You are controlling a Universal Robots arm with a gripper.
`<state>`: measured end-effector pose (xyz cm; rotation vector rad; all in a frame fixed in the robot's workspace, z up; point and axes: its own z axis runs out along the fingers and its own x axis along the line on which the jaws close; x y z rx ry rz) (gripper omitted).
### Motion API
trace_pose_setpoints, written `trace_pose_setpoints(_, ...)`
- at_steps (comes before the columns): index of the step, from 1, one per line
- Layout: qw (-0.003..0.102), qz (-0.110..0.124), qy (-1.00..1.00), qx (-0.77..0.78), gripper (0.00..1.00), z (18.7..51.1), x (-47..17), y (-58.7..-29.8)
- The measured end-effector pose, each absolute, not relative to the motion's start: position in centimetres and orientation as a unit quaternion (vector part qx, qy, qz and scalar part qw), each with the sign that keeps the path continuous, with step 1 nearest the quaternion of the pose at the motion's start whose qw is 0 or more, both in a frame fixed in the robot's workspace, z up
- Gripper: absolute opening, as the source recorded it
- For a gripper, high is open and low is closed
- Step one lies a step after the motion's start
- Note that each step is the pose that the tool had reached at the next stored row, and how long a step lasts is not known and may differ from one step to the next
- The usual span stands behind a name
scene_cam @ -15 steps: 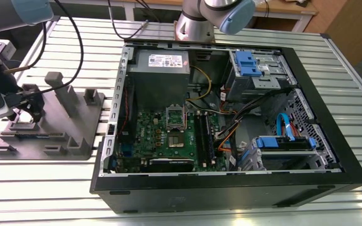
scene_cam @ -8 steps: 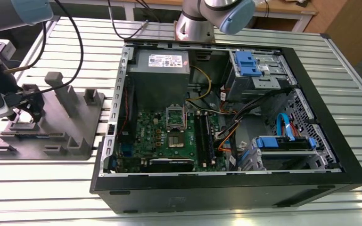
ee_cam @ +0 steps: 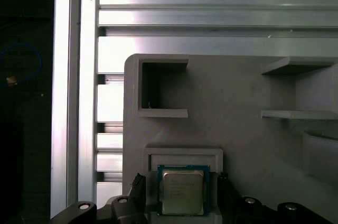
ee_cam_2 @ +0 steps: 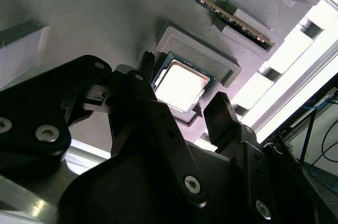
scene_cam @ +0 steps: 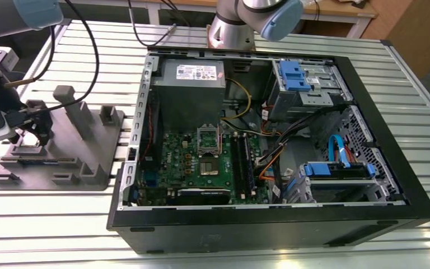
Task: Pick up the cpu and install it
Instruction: 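Pick up the cpu and move it towards the insertion slot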
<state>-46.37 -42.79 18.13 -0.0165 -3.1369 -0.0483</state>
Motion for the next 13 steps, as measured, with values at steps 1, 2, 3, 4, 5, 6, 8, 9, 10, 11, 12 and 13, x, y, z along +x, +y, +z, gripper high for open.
trace_pose_setpoints(1,0.002,-0.015,-1.0,-0.005,0.65,18.14,-46.37,-42.79)
trace_pose_setpoints(2,0.002,-0.015,-1.0,-0.005,0.65,18.14,-46.37,-42.79)
trace_pose_setpoints(3,0.002,-0.015,-1.0,-0.005,0.64,18.14,-46.37,-42.79)
trace_pose_setpoints(4,0.002,-0.015,-1.0,-0.005,0.56,18.14,-46.37,-42.79)
trace_pose_setpoints(5,0.002,-0.015,-1.0,-0.005,0.56,18.14,-46.37,-42.79)
trace_pose_setpoints(6,0.002,-0.015,-1.0,-0.005,0.56,18.14,-46.37,-42.79)
trace_pose_setpoints(8,0.002,-0.015,-1.0,-0.005,0.56,18.14,-46.37,-42.79)
trace_pose_setpoints(9,0.002,-0.015,-1.0,-0.005,0.56,18.14,-46.37,-42.79)
trace_pose_setpoints(10,0.002,-0.015,-1.0,-0.005,0.56,18.15,-46.37,-42.79)
trace_pose_setpoints(11,0.002,-0.015,-1.0,-0.005,0.56,18.18,-46.37,-42.79)
trace_pose_setpoints(12,0.002,-0.015,-1.0,-0.005,0.56,18.21,-46.37,-42.79)
trace_pose_setpoints(13,0.002,-0.015,-1.0,-0.005,0.56,18.21,-46.37,-42.79)
